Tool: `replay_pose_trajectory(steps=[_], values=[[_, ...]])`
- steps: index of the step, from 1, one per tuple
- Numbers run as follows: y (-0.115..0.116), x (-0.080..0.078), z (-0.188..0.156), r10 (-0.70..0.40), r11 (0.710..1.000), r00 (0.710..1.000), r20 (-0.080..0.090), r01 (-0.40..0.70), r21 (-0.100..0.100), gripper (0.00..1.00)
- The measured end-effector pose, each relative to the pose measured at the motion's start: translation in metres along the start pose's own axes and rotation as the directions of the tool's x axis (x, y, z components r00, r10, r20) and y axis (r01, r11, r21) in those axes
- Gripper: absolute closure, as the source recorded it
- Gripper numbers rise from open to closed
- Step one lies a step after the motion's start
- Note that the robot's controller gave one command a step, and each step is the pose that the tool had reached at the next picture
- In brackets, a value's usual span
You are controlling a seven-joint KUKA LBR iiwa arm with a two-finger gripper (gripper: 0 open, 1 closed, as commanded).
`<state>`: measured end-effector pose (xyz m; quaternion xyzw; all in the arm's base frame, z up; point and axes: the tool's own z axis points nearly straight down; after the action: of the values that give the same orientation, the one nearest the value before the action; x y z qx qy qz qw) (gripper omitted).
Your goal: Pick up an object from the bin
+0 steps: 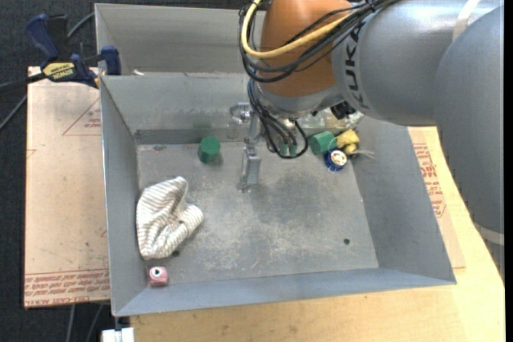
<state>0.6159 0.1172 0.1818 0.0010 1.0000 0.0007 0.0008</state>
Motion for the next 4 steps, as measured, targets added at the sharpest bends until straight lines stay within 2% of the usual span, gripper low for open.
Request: replay_pose_trajectory(steps=[1,2,3,4], values=[[0.091,0.013,0.061,-0.068,0.998,0.998,-0.003,0.068,-0.004,0.00],[0.049,-0.001,0.060,-0.099,0.995,0.995,0.003,0.099,0.001,0.00],[0.068,0.028,0.115,-0.043,0.999,0.999,-0.006,0.043,-0.005,0.00],[0.079,0.055,0.111,-0.143,0.990,0.990,0.004,0.143,-0.001,1.00]])
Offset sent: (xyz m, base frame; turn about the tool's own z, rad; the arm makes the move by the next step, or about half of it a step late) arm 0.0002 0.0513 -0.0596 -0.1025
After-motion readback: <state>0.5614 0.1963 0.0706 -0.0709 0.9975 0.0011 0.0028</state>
